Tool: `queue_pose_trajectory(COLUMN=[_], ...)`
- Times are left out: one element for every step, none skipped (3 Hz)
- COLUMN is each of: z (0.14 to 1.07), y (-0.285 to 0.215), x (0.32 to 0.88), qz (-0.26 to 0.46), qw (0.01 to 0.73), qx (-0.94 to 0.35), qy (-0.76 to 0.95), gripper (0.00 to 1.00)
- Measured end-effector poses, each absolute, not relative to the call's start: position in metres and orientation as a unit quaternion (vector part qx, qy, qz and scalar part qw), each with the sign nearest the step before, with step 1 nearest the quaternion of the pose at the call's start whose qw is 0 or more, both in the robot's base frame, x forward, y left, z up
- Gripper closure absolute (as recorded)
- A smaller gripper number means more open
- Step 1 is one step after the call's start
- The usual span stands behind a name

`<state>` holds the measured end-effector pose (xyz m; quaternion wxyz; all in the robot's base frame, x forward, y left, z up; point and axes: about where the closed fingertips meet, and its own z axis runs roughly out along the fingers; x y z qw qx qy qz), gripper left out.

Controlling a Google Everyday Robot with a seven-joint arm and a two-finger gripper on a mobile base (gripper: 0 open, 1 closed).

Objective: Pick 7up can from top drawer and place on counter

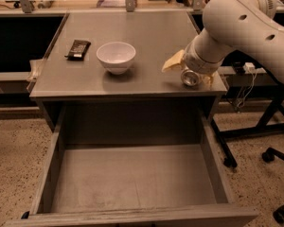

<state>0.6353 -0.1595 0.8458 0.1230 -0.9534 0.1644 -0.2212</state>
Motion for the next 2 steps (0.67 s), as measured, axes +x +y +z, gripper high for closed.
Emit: queue_pose_trajectory(z=[0.875,0.906], y=[-0.166,-0.179], x=[0.632,0.629], qz=[-0.237,-0.247], qw=[0.127,0.136], qx=[-0.947,-0.938], qy=[0.175,0.199], gripper=[0.00,0.00])
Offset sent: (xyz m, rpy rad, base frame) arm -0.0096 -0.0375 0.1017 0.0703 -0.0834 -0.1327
